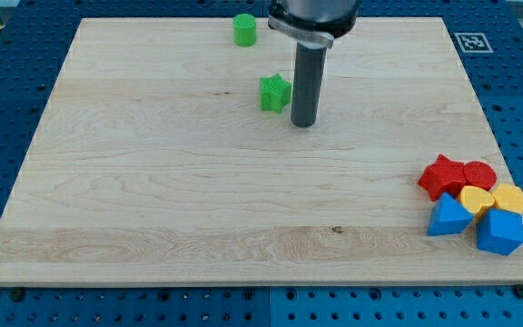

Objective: Move the green star towards top side of the board

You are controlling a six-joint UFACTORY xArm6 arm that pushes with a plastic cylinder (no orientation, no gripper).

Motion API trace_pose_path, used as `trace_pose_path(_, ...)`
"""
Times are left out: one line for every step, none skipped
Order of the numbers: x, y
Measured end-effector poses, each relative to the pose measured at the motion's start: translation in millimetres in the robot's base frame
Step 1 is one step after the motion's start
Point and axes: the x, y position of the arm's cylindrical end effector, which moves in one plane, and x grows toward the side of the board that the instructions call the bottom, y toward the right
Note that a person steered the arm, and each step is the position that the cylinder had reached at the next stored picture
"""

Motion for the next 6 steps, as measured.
trace_pose_path(-6.1,-37.0)
trace_pose_path(-23.1,-49.1)
trace_pose_path(-32.9,-46.3)
trace_pose_path(-43.0,-34.5)
trace_pose_path(-61.3,-27.2)
trace_pose_path(-83.9,-20.6)
